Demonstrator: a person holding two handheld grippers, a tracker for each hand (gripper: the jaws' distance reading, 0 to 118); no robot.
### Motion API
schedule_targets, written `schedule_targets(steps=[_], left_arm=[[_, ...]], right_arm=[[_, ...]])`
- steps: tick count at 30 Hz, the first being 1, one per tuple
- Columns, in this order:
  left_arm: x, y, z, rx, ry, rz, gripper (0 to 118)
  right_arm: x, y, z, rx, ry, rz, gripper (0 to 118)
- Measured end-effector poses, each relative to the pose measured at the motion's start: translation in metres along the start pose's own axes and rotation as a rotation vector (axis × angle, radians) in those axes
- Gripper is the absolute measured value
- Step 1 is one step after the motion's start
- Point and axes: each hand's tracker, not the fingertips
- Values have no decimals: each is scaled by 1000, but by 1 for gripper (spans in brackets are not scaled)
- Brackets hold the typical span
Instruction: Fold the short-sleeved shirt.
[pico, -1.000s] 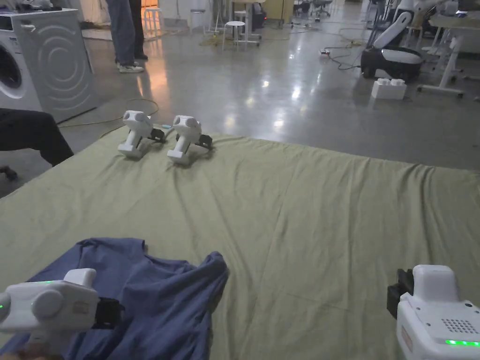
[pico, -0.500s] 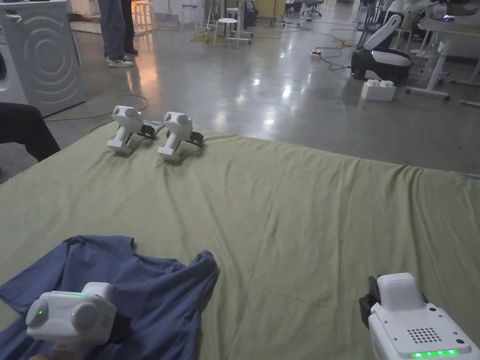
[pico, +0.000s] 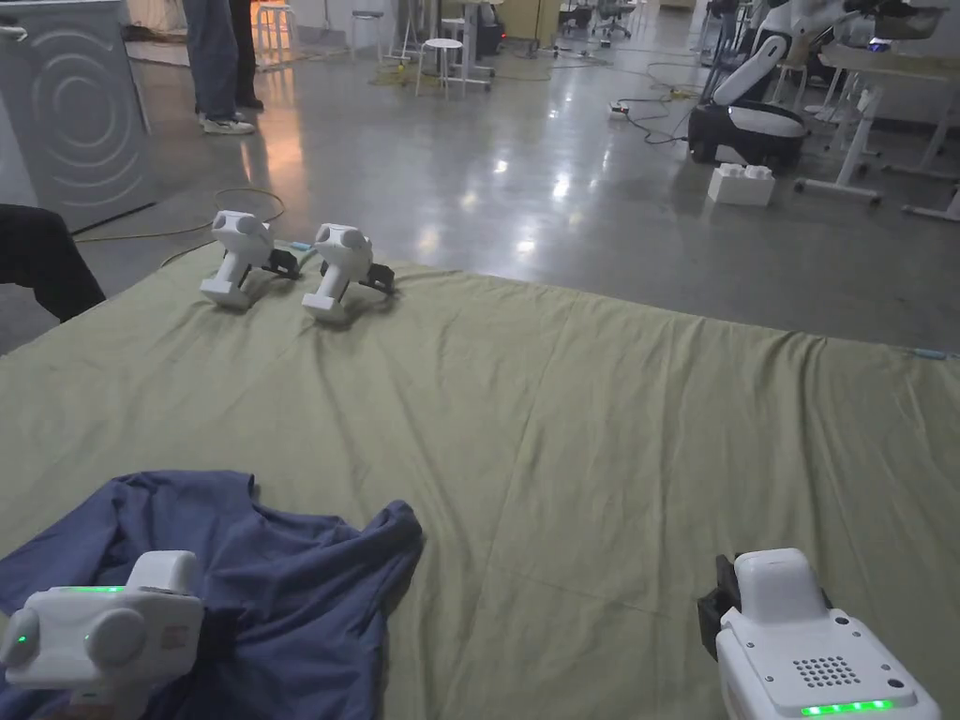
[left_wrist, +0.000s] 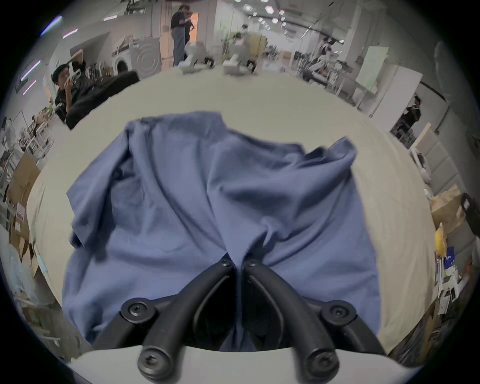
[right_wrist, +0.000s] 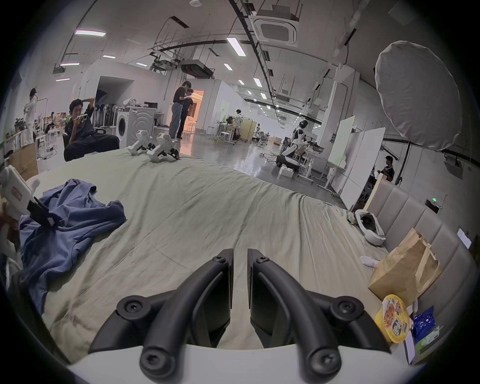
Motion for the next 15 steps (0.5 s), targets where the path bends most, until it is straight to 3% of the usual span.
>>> schedule_targets(steps=[9,12,15], left_arm=[[7,39,68,188,-98,77,5],[25,54,94,260,-77,5,5],[41,70,117,329,-159,20,5]], right_arm=[[13,1,3,-1,-11,-73,14],[17,3,6,8,-20,-82,14],[24,7,10,25,-26,-100,14]])
